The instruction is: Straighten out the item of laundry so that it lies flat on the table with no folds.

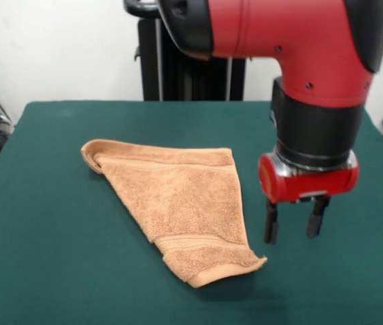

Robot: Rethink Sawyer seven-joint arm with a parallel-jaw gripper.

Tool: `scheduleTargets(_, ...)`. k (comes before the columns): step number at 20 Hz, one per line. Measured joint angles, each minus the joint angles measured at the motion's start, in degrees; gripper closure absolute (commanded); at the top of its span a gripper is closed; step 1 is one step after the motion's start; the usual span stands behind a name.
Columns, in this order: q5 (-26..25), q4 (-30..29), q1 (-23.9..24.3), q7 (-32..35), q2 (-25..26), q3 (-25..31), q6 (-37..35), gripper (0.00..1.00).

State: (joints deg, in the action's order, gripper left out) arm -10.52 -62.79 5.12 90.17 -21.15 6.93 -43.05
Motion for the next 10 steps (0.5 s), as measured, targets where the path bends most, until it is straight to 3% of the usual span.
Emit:
scheduleTargets(6,0.2,7.0,-1.8,0.0,4.9,0.0,-3.8,0.0)
scheduleTargets(10,0.9,7.6,-2.0,0.0,5.4,0.0,-4.7,0.0)
